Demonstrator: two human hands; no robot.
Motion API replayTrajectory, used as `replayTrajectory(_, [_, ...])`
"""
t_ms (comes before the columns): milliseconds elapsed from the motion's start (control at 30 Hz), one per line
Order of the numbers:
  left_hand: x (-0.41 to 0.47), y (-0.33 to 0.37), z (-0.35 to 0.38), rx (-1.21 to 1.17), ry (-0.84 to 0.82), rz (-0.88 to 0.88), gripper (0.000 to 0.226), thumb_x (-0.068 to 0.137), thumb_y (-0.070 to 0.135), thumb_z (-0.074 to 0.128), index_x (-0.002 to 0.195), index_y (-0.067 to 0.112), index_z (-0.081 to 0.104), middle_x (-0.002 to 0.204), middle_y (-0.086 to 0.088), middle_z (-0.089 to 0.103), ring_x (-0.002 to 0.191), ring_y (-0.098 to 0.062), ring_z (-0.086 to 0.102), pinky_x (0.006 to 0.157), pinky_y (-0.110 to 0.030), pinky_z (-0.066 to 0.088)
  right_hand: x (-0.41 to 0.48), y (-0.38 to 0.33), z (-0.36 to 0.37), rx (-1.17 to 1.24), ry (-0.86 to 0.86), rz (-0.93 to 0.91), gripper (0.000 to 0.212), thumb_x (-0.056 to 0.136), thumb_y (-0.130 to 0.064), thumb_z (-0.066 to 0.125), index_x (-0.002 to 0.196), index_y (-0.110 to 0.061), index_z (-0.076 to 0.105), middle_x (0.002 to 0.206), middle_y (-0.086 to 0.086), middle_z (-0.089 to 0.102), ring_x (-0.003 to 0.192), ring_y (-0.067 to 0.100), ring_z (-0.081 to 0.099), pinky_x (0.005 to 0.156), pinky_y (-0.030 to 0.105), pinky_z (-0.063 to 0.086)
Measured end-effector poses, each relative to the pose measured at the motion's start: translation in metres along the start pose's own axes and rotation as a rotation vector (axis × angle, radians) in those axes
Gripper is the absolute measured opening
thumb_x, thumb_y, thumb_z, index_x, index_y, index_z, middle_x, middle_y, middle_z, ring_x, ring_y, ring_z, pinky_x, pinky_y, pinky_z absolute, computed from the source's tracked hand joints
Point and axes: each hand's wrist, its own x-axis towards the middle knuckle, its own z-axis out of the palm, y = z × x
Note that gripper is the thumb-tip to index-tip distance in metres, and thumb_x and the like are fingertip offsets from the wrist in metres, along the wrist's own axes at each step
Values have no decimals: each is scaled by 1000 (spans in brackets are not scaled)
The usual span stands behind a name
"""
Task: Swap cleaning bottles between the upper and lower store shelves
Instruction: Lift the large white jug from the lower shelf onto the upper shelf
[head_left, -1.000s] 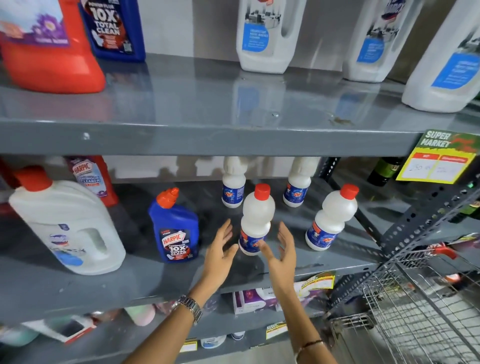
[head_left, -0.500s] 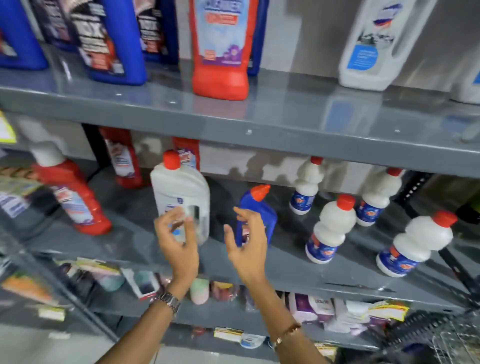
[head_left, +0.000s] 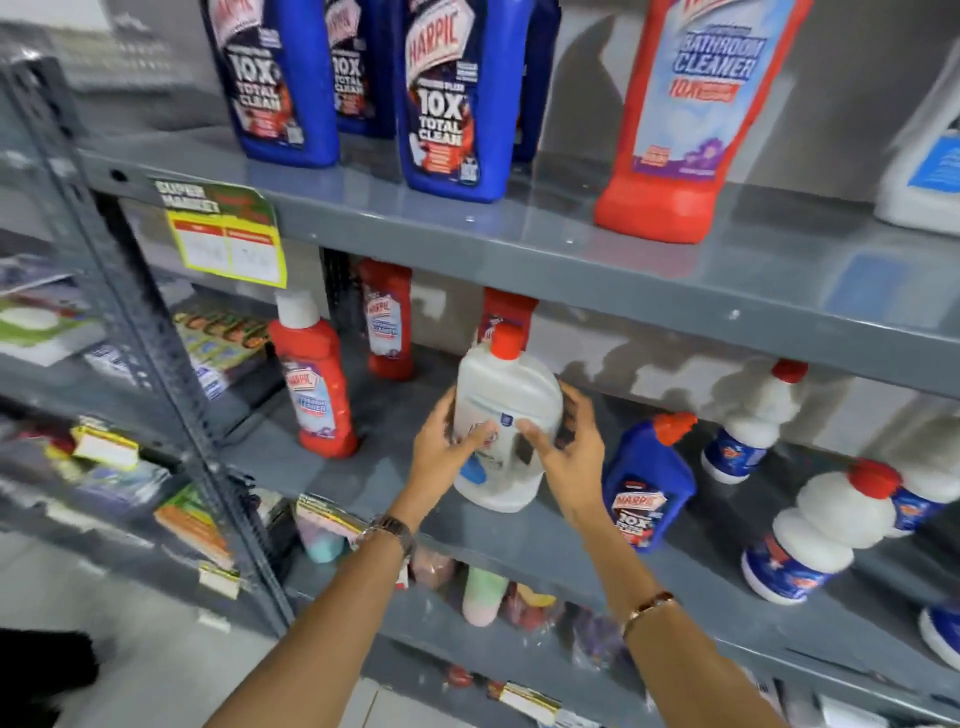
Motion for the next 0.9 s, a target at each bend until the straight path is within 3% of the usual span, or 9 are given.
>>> replayTrajectory(100, [0, 2, 1, 51, 37, 18, 64, 75, 19, 74, 132, 19, 45, 129, -5, 56, 109, -13, 54, 79, -9, 45, 0, 2, -2, 9, -6, 9, 55, 76, -17, 74, 125, -17, 49, 117, 0, 61, 109, 18, 59, 85, 10, 49])
replayTrajectory(300, [-16, 3, 0, 26, 70, 47, 66, 74, 24, 74, 132, 26, 44, 128, -7, 57, 111, -18, 58, 94, -35, 50, -12, -6, -4, 38, -23, 1, 54, 78, -6, 71, 126, -14, 48, 120, 1, 58, 112, 19, 58, 83, 7, 48])
replayTrajectory(433, [-39, 8, 4, 18, 61, 69, 67, 75, 24, 73, 133, 31, 42, 127, -3, 56, 114, -16, 56, 97, -39, 50, -31, -13, -16, 42, 0, -9, 52, 78, -7, 72, 125, -15, 50, 120, -2, 60, 114, 18, 58, 92, 30, 54])
replayTrajectory(533, [-58, 16, 6, 12, 45, 115, 66, 73, 31, 73, 130, 40, 41, 127, -1, 56, 114, -9, 55, 96, -36, 50, -47, -24, -28, 31, 13, -44, 50, 77, -12, 73, 122, -20, 52, 122, -1, 62, 112, 13, 59, 92, 41, 54])
replayTrajectory(700, [-95, 48, 22, -92, 103, 196, 59, 67, 40, 73, 117, 53, 44, 125, 7, 56, 113, -5, 56, 90, -25, 51, -68, -64, -58, 27, 67, -92, 52, 72, -12, 78, 111, -39, 56, 110, -22, 64, 101, -7, 59, 80, 14, 52])
replayTrajectory(800, [-115, 74, 38, -106, 168, 280, 59, 64, 44, 72, 117, 47, 47, 113, 16, 54, 108, -3, 56, 85, -22, 50, -75, -93, -83, -63, 103, -161, 53, 63, -40, 78, 111, -48, 57, 109, -24, 65, 99, 0, 62, 83, 23, 53])
replayTrajectory(900, [-131, 113, 54, -108, 220, 409, 58, 59, 51, 69, 113, 44, 49, 104, 17, 53, 100, 6, 54, 79, -11, 47, -77, -124, -112, -71, 150, -269, 56, 64, -45, 74, 118, -40, 58, 109, -13, 69, 94, 10, 66, 75, 34, 57])
